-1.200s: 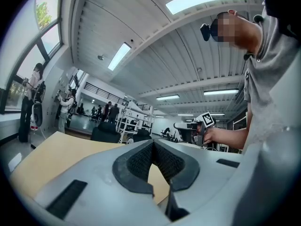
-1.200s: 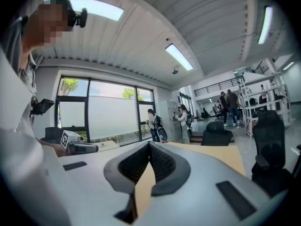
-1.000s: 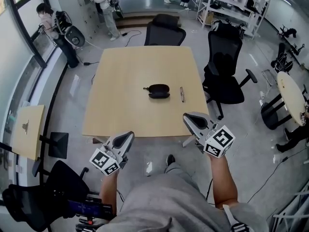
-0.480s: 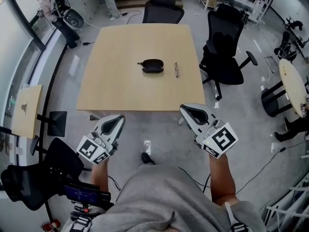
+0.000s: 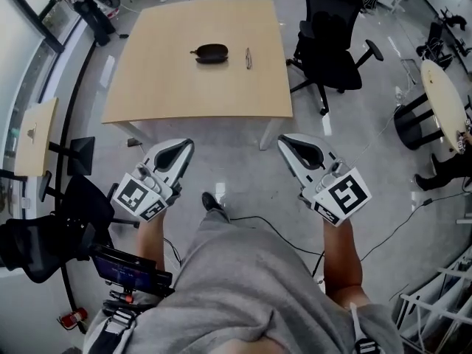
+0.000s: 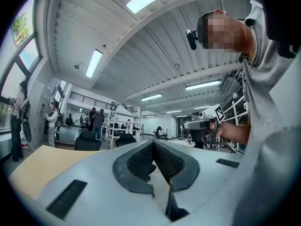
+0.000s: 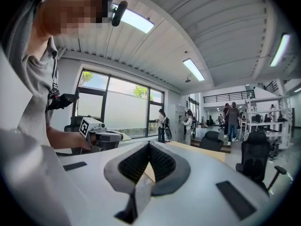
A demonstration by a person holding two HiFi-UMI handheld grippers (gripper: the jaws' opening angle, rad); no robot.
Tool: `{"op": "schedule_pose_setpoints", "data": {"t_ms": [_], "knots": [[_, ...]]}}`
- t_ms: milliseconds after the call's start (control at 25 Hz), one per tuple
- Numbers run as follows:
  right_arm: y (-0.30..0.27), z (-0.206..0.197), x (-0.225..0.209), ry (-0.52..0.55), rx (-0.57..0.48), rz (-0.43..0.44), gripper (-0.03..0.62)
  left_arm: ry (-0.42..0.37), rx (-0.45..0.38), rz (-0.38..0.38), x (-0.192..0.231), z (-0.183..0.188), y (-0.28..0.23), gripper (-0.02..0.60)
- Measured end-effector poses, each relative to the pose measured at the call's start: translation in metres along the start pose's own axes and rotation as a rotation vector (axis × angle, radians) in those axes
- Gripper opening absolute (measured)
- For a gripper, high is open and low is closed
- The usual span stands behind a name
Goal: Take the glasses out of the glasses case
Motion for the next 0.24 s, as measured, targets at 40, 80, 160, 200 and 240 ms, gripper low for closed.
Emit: {"op": "schedule_pose_setpoints", "data": {"t_ms": [40, 80, 160, 200, 240], "knots": [[0.013, -0.003, 0.004, -0.001, -0.001, -0.004, 0.008, -0.01, -0.001, -0.006, -0.014, 0.002, 0.0, 0.006], [0.025, -0.006, 0.007, -0.002, -0.001, -0.007, 0.008, -0.018, -0.002, -0.009, -0.027, 0.004, 0.0, 0.006], [0.047, -0.01, 0.016, -0.003, 0.001, -0.013, 0.008, -0.022, -0.005, -0.011, -0.051, 0.007, 0.004, 0.006], [0.058, -0.012, 0.02, -0.003, 0.001, -0.015, 0.008, -0.023, -0.007, -0.011, -0.062, 0.008, 0.007, 0.006], [0.069, -0.013, 0.025, -0.002, 0.001, -0.017, 0.008, -0.024, -0.008, -0.01, -0.074, 0.009, 0.01, 0.006]]}}
Point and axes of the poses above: the fingertips, and each gripper's own axes: y backward along the fingers, x to its left, z out of its top, the point moved 10 cm from there along y, backward along the fingers, and after that the axes turned 9 degrees about x, right-handed, at the moved point
